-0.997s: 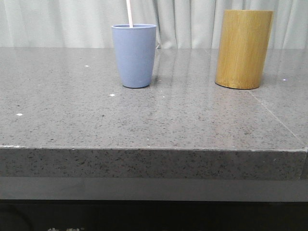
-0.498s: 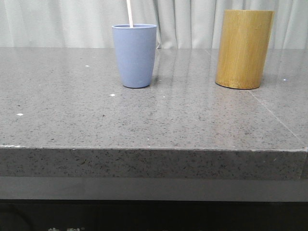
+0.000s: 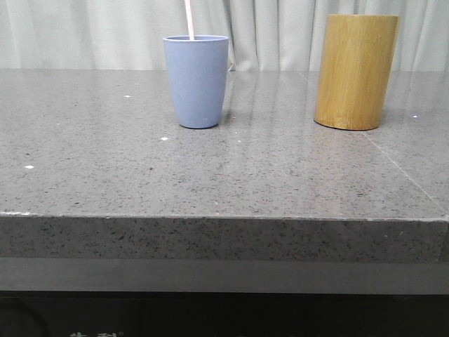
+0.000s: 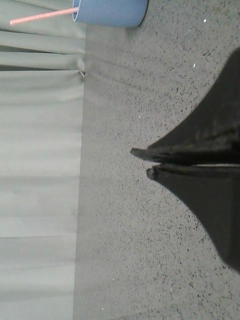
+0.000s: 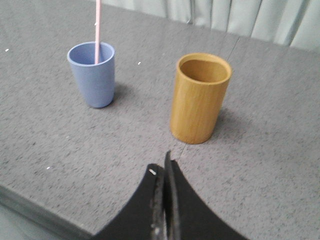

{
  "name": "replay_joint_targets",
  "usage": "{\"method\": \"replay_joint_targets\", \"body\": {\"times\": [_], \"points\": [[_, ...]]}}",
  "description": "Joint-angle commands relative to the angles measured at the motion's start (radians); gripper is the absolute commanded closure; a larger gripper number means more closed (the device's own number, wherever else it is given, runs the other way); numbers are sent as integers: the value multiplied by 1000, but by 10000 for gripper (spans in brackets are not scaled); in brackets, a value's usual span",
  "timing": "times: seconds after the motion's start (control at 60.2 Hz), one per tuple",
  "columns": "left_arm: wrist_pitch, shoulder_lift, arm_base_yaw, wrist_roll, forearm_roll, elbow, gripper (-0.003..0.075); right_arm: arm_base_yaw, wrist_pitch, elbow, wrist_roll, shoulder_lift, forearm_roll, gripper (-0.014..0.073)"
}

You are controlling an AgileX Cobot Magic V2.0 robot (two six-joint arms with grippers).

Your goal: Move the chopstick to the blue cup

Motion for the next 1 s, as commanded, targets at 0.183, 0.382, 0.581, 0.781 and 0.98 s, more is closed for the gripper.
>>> {"method": "replay_joint_targets", "body": {"times": [0.183,0.382,0.581,0.781,0.98], "points": [[-88,-25,1,-9,0,9,739,-152,-526,375,-9,-249,-13,662],[-88,-25,1,-9,0,9,739,-190,-722,665,-8,-455,9,662],[-88,-25,1,-9,0,9,739,-197,-763,808,-8,-554,17,662],[-88,-25,1,-9,0,9,739,-197,-767,824,-8,-553,17,662],[-88,-25,1,-9,0,9,739,-197,-763,824,-8,-553,17,662]]}}
